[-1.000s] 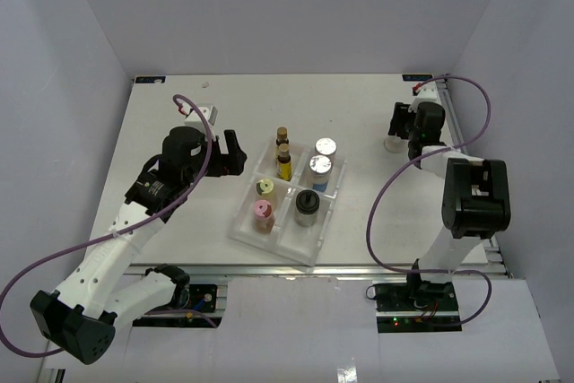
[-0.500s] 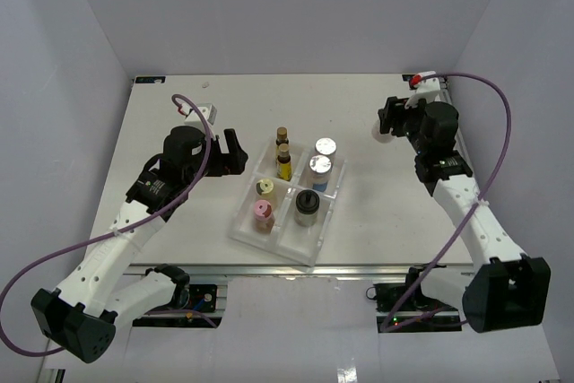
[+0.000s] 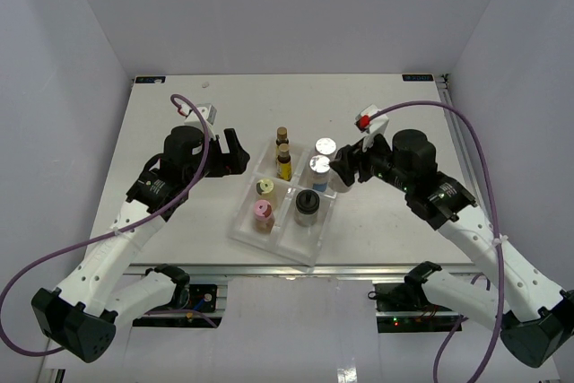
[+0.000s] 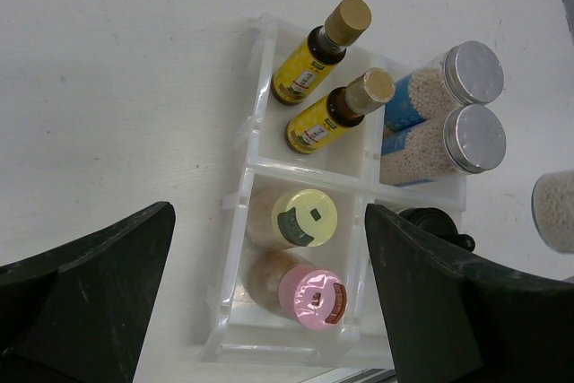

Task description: Organize the condiment bottles

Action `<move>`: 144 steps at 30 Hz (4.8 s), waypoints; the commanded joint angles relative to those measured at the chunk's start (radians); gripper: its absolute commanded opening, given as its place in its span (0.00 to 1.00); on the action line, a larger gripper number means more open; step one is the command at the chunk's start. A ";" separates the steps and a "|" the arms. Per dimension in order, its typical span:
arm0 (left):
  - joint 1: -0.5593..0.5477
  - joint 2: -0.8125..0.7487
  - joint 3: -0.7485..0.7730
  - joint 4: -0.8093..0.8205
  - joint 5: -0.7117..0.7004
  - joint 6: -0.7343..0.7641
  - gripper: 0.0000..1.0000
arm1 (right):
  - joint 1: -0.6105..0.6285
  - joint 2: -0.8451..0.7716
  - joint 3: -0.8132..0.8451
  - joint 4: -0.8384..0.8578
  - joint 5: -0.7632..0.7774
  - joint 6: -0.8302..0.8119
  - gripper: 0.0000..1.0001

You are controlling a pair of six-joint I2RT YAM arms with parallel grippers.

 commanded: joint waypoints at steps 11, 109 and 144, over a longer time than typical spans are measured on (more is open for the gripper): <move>0.005 -0.014 -0.019 0.024 -0.041 -0.016 0.98 | 0.406 -0.071 -0.112 0.133 0.129 0.056 0.08; 0.005 -0.093 -0.093 0.033 -0.074 0.001 0.98 | 0.611 0.184 -0.566 0.822 0.571 0.055 0.61; 0.005 -0.023 0.111 -0.046 0.004 0.011 0.98 | 0.611 0.065 -0.316 0.472 0.629 0.061 0.83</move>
